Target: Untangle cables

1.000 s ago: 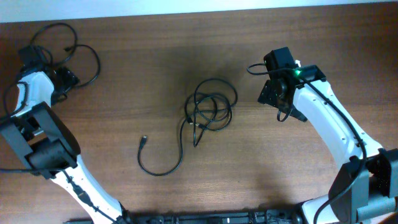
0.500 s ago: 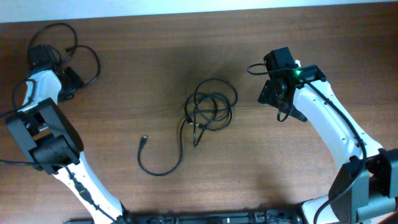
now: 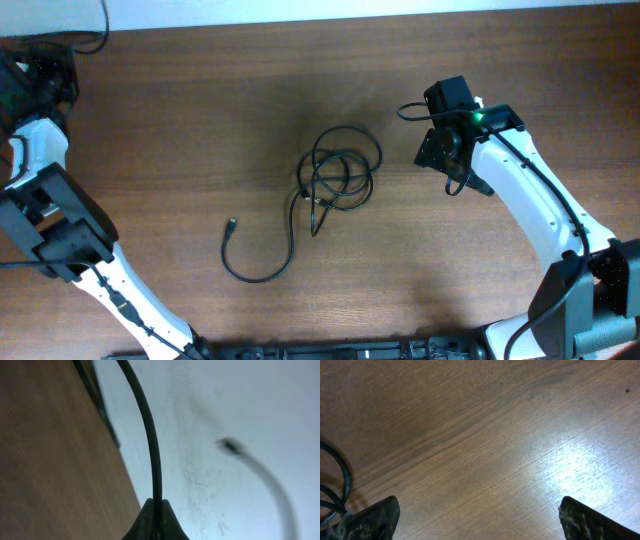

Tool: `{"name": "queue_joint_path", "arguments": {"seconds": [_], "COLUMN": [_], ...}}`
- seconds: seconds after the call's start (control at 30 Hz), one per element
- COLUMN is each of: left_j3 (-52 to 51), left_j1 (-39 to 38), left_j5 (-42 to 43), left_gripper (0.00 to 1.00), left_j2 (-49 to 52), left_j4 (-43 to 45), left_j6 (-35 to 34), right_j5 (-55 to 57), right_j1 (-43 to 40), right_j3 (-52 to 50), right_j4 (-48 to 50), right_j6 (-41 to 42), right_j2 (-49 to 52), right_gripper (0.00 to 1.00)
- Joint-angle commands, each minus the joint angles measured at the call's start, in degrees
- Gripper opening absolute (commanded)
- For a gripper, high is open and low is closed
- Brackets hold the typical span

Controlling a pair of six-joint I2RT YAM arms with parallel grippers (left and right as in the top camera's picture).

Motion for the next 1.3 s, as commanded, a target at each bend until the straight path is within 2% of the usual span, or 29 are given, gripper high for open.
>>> {"name": "queue_joint_path", "arguments": {"seconds": [0.0, 0.03, 0.07, 0.13, 0.17, 0.2, 0.23, 0.3, 0.33, 0.37, 0.4, 0.47, 0.5, 0.6, 0.7, 0.73, 0.8, 0.83, 0.97, 1.1, 1.27], "left_j3": [0.3, 0.3, 0.2, 0.2, 0.2, 0.3, 0.3, 0.4, 0.4, 0.4, 0.4, 0.3, 0.2, 0.2, 0.2, 0.2, 0.2, 0.2, 0.4, 0.4, 0.0], "left_j1": [-1.2, -1.7, -2.6, -3.8, -4.8, -5.2, -5.3, -5.3, -5.3, -5.3, -5.4, -5.9, -6.8, -12.5, -19.6, -22.5, -26.7, -27.6, -25.9, -24.8, -24.9], "left_j5": [-3.8, -7.8, -12.8, -14.0, -13.9, -12.9, -12.2, -12.3, -12.0, -9.0, -2.0, 16.8, 18.4, 16.0, 14.1, 8.7, -11.5, -17.0, -17.0, -16.8, -16.8], "left_gripper": [0.12, 0.25, 0.3, 0.41, 0.37, 0.32, 0.31, 0.31, 0.47, 0.55, 0.61, 0.91, 0.99, 0.99, 0.99, 0.99, 0.99, 0.99, 0.99, 0.99, 0.99], "left_j2": [-0.1, -0.1, 0.0, 0.2, 0.2, 0.1, -0.2, -2.8, -6.8, -8.5, -10.0, -11.0, -11.0, -11.0, -11.0, -11.0, -11.0, -11.0, -15.3, -28.6, -29.8], "left_j4": [-11.7, -17.6, -23.2, -24.2, -24.1, -24.5, -24.9, -25.8, -25.8, -25.8, -25.9, -30.0, -35.7, -52.2, -58.4, -59.6, -61.4, -63.6, -68.4, -74.2, -80.9], "left_j6": [3.2, 3.2, 5.6, 17.0, 26.3, 32.0, 34.7, 35.1, 35.2, 37.2, 41.3, 43.1, 43.1, 43.1, 52.8, 54.2, 54.2, 54.2, 54.2, 54.2, 54.0], "right_j5": [0.3, 0.3, 0.3, 0.3, 0.3, 0.3, 0.3, 0.3, 0.3, 0.3, 0.3, 0.3, 0.3, 0.3, 0.3, 0.3, 0.3, 0.3, 0.3, 0.3, 0.3], "right_j1": [0.0, 0.0, 0.0, 0.0, 0.0, 0.0, 0.0, 0.0, 0.0, 0.0, 0.0, 0.0, 0.0, 0.0, 0.0, 0.0, 0.0, 0.0, 0.0, 0.0, 0.0], "right_j3": [0.1, 0.1, 0.1, 0.1, 0.1, 0.1, 0.1, 0.1, 0.1, 0.1, 0.1, 0.1, 0.1, 0.1, 0.1, 0.1, 0.1, 0.1, 0.1, 0.1, 0.1], "right_j4": [-0.1, -0.1, -0.1, -0.1, -0.1, -0.1, -0.1, -0.1, -0.1, -0.1, -0.1, -0.1, -0.1, -0.1, -0.1, -0.1, -0.1, -0.1, -0.1, -0.1, -0.1], "right_j6": [-0.2, -0.2, -0.2, -0.2, -0.2, -0.2, -0.2, -0.2, -0.2, -0.2, -0.2, -0.2, -0.2, -0.2, -0.2, -0.2, -0.2, -0.2, -0.2, -0.2, -0.2], "right_j2": [0.0, 0.0, 0.0, 0.0, 0.0, 0.0, 0.0, 0.0, 0.0, 0.0, 0.0, 0.0, 0.0, 0.0, 0.0, 0.0, 0.0, 0.0, 0.0, 0.0, 0.0], "right_gripper": [0.98, 0.99, 0.98, 0.98, 0.98, 0.98, 0.98, 0.98, 0.98, 0.98, 0.98, 0.99, 0.98, 0.98, 0.98, 0.98, 0.98, 0.98, 0.98, 0.98, 0.99]}}
